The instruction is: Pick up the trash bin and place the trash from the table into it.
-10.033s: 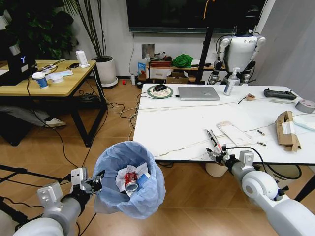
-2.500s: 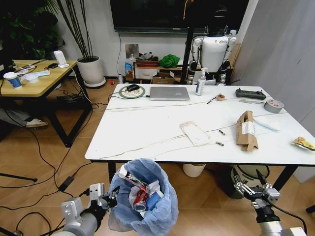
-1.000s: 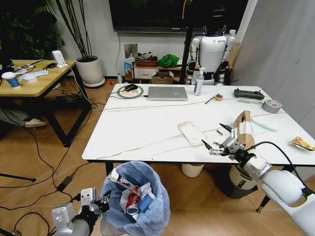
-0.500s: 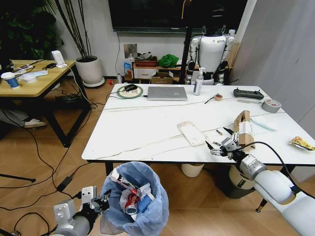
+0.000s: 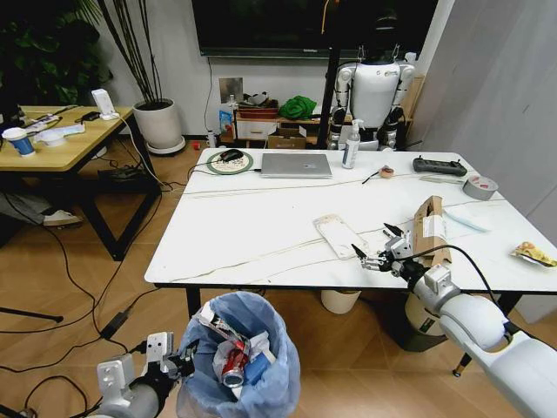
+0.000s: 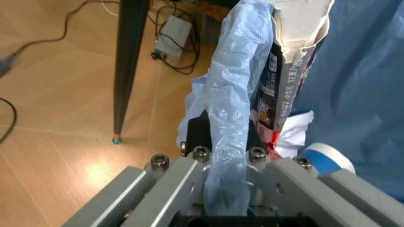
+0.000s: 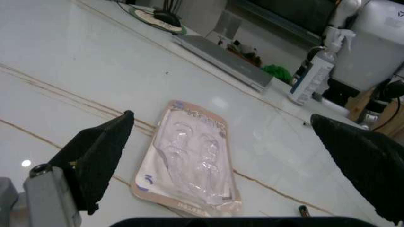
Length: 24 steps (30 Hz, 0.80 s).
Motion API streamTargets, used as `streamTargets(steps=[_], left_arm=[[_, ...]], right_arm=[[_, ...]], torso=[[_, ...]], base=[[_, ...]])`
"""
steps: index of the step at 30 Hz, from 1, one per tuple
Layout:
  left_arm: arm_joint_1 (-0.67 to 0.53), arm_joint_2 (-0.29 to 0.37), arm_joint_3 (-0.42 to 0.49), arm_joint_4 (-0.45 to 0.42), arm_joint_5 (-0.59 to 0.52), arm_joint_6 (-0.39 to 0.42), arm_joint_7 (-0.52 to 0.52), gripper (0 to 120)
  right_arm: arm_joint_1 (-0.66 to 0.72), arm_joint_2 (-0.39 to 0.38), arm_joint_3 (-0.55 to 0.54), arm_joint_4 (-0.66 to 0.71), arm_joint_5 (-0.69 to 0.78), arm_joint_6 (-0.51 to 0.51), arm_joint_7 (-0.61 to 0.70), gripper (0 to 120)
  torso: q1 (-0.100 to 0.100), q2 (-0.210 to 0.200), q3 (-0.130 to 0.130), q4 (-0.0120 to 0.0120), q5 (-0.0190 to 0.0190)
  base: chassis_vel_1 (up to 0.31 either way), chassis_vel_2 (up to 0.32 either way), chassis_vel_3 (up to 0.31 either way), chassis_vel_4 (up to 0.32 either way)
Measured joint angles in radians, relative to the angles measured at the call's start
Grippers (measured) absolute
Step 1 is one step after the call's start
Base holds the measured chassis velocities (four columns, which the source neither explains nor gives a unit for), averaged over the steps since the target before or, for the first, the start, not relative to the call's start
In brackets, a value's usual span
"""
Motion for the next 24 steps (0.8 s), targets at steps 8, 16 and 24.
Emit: streamTargets(steps=[8, 16, 24], left_arm=[[0.013, 0.001, -0.018, -0.01, -0.006, -0.001, -0.01, 0], [0.009, 0.001, -0.008, -0.01, -0.007, -0.001, -0.011, 0], [-0.001, 0.004, -0.003, -0.006, -0.008, -0.001, -0.01, 0]], right_arm=[[0.082, 0.057, -0.095, -0.05, -0.056, -0.032, 0.027, 100], [0.136, 0.076, -0.136, -0.133, -0.095, -0.051, 0.033, 100], [0.154, 0.095, -0.146, -0.182, -0.103, -0.048, 0.031, 100]], torso=[[0.0, 0.0, 0.0, 0.0001, 0.0001], [0.0, 0.0, 0.0, 0.0001, 0.0], [0.0, 0.0, 0.0, 0.0, 0.0]], base=[[0.0, 0.0, 0.0, 0.0], [0.0, 0.0, 0.0, 0.0], [0.0, 0.0, 0.0, 0.0]])
